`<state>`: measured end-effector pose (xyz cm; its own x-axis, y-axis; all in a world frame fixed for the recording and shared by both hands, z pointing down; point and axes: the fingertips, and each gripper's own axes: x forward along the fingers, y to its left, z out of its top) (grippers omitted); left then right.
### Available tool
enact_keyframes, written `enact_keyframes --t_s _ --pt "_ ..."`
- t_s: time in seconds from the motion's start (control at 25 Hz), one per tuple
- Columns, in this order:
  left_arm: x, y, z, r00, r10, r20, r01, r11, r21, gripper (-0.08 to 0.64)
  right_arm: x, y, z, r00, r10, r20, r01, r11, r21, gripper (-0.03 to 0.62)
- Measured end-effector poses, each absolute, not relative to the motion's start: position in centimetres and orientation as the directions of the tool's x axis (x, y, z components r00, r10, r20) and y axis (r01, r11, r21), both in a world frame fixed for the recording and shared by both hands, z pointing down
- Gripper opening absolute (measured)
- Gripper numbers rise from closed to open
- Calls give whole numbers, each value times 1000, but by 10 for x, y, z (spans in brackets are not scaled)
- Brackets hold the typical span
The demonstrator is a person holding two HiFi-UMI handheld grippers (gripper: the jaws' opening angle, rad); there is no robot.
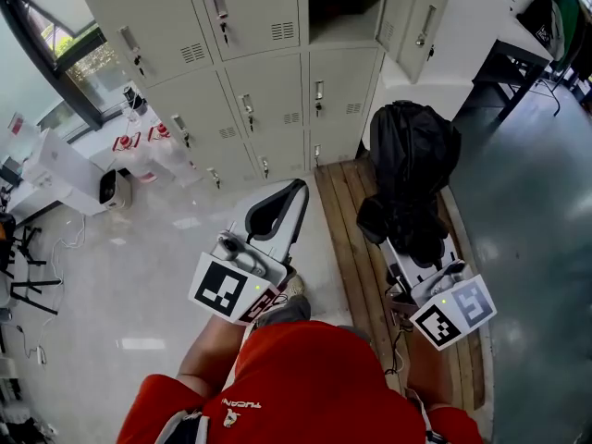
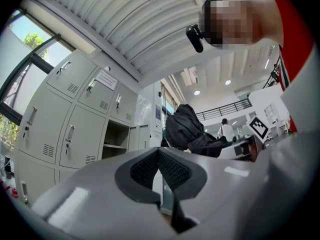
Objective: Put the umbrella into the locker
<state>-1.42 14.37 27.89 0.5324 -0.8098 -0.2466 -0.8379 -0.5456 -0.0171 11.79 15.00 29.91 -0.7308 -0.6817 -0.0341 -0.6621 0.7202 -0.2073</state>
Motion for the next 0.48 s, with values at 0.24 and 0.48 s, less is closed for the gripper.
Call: enact_keyframes --t_s 0.24,0.48 --pt "-47 71 268 564 -785 -254 -820 -569 -62 5 83 76 290 -703 -709 -45 -690 697 -194 206" --pt "-80 6 266 593 -767 -246 -800 -595 -75 5 51 9 289 -673 -739 -38 -722 667 -186 206"
